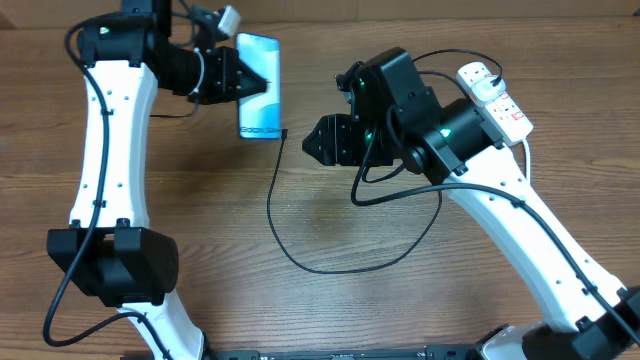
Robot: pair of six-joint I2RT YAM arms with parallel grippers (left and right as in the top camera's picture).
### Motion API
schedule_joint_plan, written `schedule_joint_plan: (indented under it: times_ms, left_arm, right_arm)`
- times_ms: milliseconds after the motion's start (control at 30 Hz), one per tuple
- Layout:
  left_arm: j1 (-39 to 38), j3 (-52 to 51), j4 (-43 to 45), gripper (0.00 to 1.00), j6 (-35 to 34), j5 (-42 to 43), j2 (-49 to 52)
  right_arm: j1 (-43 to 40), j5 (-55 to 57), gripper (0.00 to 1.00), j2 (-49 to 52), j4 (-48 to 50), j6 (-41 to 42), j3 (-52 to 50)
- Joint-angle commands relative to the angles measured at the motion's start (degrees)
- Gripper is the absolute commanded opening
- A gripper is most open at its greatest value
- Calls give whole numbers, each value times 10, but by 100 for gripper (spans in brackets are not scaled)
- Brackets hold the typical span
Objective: Plug charger to phone and switch on socket
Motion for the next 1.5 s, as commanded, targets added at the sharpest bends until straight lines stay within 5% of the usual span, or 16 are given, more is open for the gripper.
schedule_joint_plan:
  times_ms: [0, 167, 300, 467, 800, 900, 1300, 1467]
  left_arm:
    - [0, 2, 1, 4, -31, -130, -3]
    - [-19, 0, 13, 4, -51, -210, -3]
    - [-37, -8, 28, 4, -118, -340, 0]
    - [-63, -15, 34, 4, -127, -349, 37]
    - [-70, -14, 33, 4, -128, -347, 103]
    - [-64, -13, 32, 4, -128, -345, 99]
    - [-27, -13, 16, 4, -153, -328, 96]
    - [-24, -13, 3, 4, -152, -325, 96]
  right_arm:
    - [-1, 71, 69, 36, 2, 20, 4]
    - [-8, 100, 88, 87, 3, 30, 4]
    - [-26, 130, 89, 103, 2, 61, 4]
    - [-45, 138, 100, 103, 13, 65, 4]
    - [-44, 113, 100, 104, 58, 44, 4]
    - [-44, 79, 93, 106, 72, 30, 17]
    - [-48, 63, 90, 313, -150, -35, 342]
    - [-41, 53, 90, 387, -99, -1, 368]
